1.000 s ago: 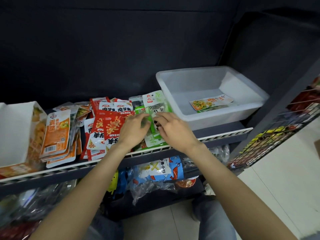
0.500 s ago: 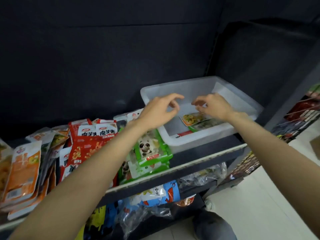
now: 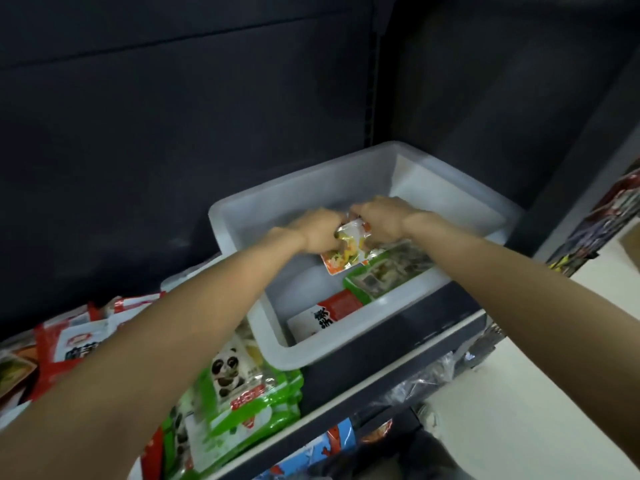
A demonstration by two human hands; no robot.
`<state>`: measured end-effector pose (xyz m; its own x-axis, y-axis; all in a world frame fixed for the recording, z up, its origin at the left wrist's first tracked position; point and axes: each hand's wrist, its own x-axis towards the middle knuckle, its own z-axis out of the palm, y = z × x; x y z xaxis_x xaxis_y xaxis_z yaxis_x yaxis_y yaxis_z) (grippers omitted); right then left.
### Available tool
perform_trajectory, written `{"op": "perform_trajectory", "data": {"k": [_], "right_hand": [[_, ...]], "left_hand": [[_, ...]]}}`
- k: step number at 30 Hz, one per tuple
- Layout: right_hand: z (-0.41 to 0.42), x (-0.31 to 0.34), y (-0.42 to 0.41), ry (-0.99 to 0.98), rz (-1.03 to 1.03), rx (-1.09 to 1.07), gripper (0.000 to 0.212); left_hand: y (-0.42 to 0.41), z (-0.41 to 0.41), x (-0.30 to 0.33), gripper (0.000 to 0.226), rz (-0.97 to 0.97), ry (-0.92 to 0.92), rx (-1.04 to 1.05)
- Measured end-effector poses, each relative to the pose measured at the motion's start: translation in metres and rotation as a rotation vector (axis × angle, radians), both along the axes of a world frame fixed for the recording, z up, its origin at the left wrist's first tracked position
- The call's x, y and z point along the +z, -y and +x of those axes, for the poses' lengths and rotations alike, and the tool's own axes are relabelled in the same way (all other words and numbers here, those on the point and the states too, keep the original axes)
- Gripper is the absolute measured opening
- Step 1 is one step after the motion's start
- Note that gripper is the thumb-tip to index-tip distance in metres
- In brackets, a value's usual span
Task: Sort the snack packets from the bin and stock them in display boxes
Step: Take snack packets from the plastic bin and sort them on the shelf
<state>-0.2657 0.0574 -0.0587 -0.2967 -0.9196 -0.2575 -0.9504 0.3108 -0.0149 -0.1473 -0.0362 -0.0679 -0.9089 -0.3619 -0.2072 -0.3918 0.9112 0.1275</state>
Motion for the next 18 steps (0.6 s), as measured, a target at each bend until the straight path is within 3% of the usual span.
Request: {"op": "perform_trajectory", "data": {"k": [3,10,18], "right_hand": [[0.005,0.013,-0.008,0.039,-0.253,-0.095,0.044],[0.06,0.06,-0.056,0.498,-0.928,-0.185,0.066],[0.2,0.067,-0.078,0.68,-0.869,-0.016,0.042]], "left_hand": [[0.003,0.012,0.016,0.03,0.01,-0.117,0.042],[-0.012,0.098,0.07,0.023,0.301,-0.642,0.347],[-0.073,0.22,0.083,0.041,0.689,-1.012,0.583]]}}
